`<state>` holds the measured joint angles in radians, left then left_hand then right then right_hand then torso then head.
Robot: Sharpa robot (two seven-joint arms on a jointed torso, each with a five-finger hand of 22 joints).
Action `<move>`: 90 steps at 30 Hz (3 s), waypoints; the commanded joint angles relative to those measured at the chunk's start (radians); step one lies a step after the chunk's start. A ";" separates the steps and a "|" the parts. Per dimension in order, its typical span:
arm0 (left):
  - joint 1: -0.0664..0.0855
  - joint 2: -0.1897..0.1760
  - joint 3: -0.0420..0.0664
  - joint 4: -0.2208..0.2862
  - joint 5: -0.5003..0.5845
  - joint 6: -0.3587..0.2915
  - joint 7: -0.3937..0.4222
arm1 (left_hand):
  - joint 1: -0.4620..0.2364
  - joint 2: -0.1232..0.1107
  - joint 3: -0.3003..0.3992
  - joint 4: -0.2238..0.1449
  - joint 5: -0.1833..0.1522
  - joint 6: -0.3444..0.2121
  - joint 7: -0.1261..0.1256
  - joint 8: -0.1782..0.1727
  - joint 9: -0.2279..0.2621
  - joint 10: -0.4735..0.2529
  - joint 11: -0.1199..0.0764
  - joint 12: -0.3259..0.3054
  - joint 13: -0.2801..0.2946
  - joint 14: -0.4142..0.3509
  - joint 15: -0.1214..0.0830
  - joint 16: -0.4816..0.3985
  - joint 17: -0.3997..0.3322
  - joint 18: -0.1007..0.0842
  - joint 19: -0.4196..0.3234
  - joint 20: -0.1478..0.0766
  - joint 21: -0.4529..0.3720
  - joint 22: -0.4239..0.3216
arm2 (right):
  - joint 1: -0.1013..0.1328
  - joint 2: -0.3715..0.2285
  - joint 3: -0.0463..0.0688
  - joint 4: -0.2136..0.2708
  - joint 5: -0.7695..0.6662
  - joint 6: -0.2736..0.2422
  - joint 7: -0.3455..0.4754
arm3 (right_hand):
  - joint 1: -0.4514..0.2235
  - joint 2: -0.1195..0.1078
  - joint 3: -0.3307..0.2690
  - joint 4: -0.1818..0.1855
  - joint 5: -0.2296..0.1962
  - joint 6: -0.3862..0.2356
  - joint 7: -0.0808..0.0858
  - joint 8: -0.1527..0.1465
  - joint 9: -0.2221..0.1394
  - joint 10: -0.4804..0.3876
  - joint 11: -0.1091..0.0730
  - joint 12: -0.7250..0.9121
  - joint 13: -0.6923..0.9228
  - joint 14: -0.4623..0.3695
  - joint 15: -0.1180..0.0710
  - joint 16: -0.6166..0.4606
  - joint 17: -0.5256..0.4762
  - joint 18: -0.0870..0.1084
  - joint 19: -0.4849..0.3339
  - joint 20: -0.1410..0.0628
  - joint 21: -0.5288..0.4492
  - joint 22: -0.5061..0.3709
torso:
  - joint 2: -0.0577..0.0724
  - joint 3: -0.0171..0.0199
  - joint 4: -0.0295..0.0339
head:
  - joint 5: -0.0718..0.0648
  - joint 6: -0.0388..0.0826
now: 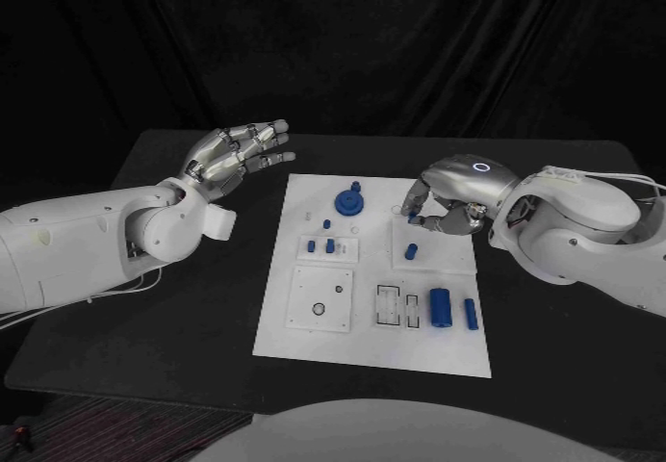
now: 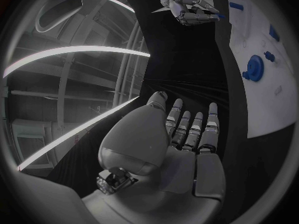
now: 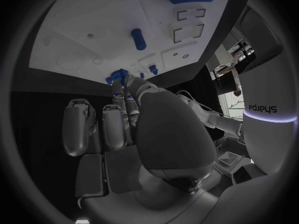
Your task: Assemble the parts on the task board
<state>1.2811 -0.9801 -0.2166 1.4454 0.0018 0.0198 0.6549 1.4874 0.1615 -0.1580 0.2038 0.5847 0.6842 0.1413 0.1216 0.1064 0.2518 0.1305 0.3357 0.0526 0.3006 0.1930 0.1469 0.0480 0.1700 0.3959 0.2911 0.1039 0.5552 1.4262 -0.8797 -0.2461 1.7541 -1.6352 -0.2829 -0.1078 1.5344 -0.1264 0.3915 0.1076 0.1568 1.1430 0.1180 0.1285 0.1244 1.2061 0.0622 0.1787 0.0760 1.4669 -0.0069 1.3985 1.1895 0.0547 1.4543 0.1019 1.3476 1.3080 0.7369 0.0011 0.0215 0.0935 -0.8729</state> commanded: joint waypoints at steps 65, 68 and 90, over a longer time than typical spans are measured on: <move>-0.003 0.031 0.001 -0.028 0.007 0.053 -0.034 | 0.014 0.004 0.008 -0.010 0.004 0.002 0.007 0.006 0.000 0.003 0.003 0.001 0.000 -0.002 -0.001 0.006 0.000 -0.016 0.006 0.000 0.003 -0.006 | -0.172 0.238 0.001 -0.050 -0.006 -0.015 0.062 | -0.003 -0.002 -0.003 -0.007 0.026 0.015 0.001 -0.001 -0.003 0.020 -0.005 -0.014 -0.003 0.008 -0.009 0.000 0.007 -0.006 0.009 -0.009 0.012 0.199 | 0.000 -0.0008 0.0027 | 0.006 0.000; -0.003 0.034 0.001 -0.031 0.007 0.056 -0.036 | 0.015 0.005 0.008 -0.010 0.004 0.002 0.008 0.006 0.000 0.003 0.003 0.000 0.000 -0.003 0.000 0.006 0.000 -0.016 0.006 0.000 0.002 -0.006 | -0.174 0.237 0.001 -0.050 -0.006 -0.010 0.060 | -0.003 -0.002 -0.003 -0.007 0.026 0.014 0.001 -0.002 -0.003 0.020 -0.005 -0.015 -0.004 0.009 -0.009 0.001 0.008 -0.005 0.009 -0.009 0.011 0.198 | 0.000 -0.0002 0.0030 | 0.002 0.000; -0.006 0.041 0.001 -0.042 0.007 0.068 -0.047 | 0.017 0.007 0.012 -0.012 0.003 -0.001 0.008 0.005 -0.001 -0.002 0.003 -0.004 -0.001 -0.008 0.001 0.005 -0.001 -0.017 0.005 0.000 0.001 -0.009 | -0.193 0.243 0.001 -0.065 -0.006 -0.004 0.056 | -0.003 -0.002 -0.003 -0.008 0.026 0.013 0.002 -0.003 -0.004 0.019 -0.004 -0.017 -0.004 0.008 -0.009 0.000 0.006 -0.005 0.009 -0.009 0.011 0.198 | 0.001 -0.0007 0.0031 | -0.005 0.000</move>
<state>1.2767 -0.9407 -0.2166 1.4030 0.0021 0.0712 0.6038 1.4960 0.1701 -0.1497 0.1957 0.5846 0.6842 0.1413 0.1215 0.1062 0.2516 0.1304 0.3357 0.0523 0.3005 0.1930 0.1468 0.0476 0.1700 0.3958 0.2911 0.1039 0.5480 1.2367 -0.6376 -0.2461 1.6887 -1.6355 -0.2929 -0.0497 1.5340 -0.1267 0.3886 0.1049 0.1762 1.1499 0.1175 0.1245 0.1201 1.2202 0.0559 0.1596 0.0712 1.4669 -0.0069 1.3985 1.1965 0.0546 1.4597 0.0965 1.3592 1.3081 0.7372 0.0003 0.0241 0.0895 -0.8725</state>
